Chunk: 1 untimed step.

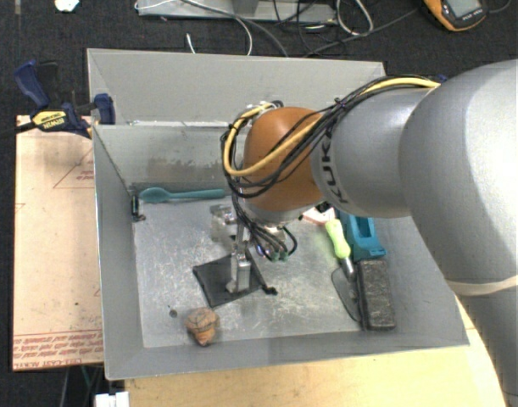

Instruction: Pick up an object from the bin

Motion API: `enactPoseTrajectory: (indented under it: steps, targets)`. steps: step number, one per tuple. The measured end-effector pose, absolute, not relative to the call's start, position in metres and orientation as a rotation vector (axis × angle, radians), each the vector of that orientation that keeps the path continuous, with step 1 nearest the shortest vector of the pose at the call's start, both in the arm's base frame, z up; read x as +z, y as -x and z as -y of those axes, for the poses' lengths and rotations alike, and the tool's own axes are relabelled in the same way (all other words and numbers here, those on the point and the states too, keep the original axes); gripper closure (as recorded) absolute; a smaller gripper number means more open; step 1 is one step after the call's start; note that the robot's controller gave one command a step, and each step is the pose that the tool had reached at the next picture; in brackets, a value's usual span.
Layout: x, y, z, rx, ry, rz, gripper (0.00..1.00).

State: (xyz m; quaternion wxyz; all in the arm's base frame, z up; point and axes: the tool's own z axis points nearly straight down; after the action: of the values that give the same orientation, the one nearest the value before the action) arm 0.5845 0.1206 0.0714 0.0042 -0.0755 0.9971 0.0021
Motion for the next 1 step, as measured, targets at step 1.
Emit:
enactPoseTrajectory:
  steps: [1]
  targets:
    - [0.0725,-0.5648,-0.1185,0.005,0.273,-3.135,1.0]
